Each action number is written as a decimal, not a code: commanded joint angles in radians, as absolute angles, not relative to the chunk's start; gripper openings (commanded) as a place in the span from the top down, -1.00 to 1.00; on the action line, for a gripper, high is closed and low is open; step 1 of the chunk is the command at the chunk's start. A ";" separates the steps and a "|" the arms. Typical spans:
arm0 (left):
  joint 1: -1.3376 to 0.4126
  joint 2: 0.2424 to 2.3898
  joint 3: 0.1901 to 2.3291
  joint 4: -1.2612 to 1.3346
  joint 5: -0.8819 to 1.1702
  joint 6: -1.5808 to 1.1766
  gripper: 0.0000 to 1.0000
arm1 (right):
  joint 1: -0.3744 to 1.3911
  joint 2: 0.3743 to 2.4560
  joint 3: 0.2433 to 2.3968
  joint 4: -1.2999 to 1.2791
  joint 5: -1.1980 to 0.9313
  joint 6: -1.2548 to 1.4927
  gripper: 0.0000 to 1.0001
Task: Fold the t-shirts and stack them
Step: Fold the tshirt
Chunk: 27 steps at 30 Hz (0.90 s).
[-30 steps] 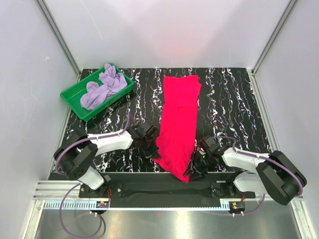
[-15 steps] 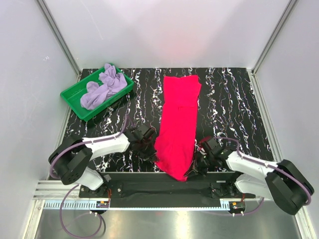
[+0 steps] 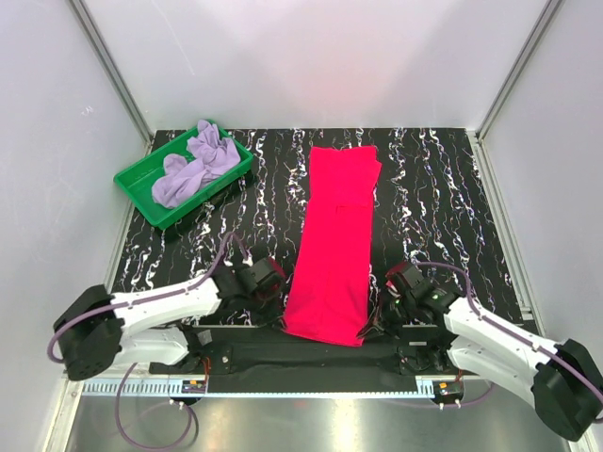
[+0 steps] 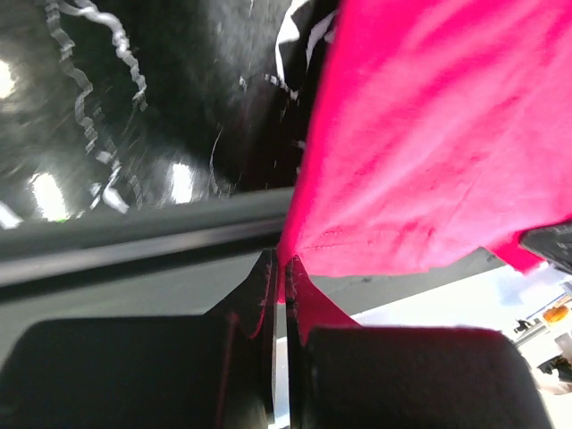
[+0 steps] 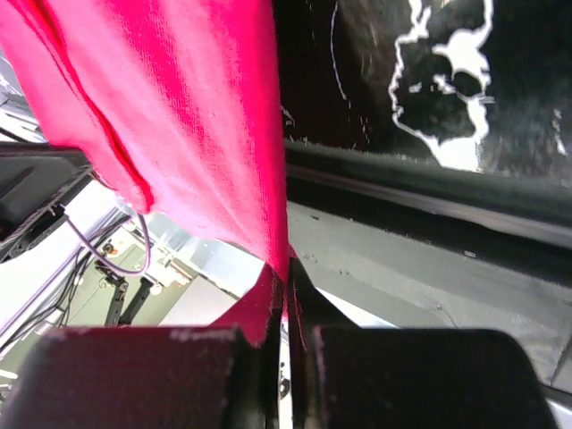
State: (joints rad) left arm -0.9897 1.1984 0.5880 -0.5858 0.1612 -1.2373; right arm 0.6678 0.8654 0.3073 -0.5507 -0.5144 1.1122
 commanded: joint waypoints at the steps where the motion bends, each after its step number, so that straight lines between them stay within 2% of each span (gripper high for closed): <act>1: -0.994 1.126 0.650 -0.642 0.080 -1.206 1.00 | 0.676 0.822 0.363 -0.611 -0.480 1.132 1.00; 3: -0.994 1.147 0.710 -0.667 0.055 -1.171 1.00 | 0.670 0.837 0.405 -0.610 -0.471 1.137 1.00; 8: -0.960 1.308 0.966 -0.773 0.040 -1.013 1.00 | 0.603 1.044 0.544 -0.656 -0.474 1.008 1.00; 15: -0.792 1.494 1.184 -0.819 0.092 -0.810 0.96 | 0.362 1.187 0.734 -0.692 -0.538 0.850 1.00; 21: -0.694 1.748 1.461 -0.882 0.115 -0.674 0.91 | 0.305 1.486 1.009 -0.781 -0.482 0.671 1.00; 27: -0.621 1.920 1.612 -0.874 0.153 -0.617 0.94 | 0.195 1.685 1.201 -0.818 -0.494 0.594 1.00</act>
